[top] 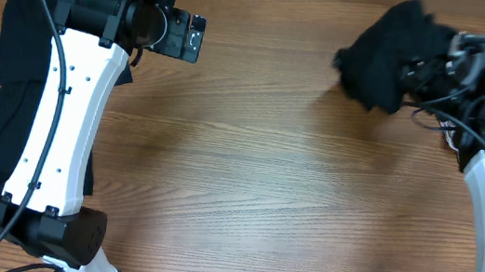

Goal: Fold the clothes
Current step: 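Carry the bundle to the upper right stack and place it on top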

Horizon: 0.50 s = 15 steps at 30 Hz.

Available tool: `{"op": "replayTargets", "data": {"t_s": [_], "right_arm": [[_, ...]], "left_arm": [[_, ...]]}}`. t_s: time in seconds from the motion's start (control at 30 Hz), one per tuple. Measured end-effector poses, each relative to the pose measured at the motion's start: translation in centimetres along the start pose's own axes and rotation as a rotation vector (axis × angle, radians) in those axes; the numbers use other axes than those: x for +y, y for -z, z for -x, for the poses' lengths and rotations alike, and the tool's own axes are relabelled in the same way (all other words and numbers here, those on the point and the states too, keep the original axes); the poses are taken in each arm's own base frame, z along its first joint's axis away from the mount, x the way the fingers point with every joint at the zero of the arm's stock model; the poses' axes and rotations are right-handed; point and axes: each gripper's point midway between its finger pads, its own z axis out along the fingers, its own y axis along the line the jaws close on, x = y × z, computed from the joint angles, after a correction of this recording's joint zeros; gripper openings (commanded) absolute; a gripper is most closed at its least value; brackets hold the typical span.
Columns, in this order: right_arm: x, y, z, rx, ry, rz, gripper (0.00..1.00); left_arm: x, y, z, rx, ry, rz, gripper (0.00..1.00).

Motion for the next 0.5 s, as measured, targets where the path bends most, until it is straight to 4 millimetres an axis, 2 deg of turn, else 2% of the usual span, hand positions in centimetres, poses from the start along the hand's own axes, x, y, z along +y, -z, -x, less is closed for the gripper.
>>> {"op": "replayTargets", "data": {"t_s": [0.17, 0.4, 0.5], "right_arm": [[-1.9, 3.1, 6.1, -0.215, -0.005, -0.029, 0.04], [-5.3, 6.6, 10.5, -0.411, -0.071, -0.138, 0.04], [-6.2, 8.2, 12.1, -0.483, -0.072, -0.158, 0.04]], "left_arm": [[0.0, 0.0, 0.1, -0.003, 0.0, 0.0, 1.0], [0.0, 0.0, 0.2, -0.009, 0.0, 0.0, 1.0], [0.0, 0.0, 0.2, -0.01, 0.0, 0.0, 1.0]]}}
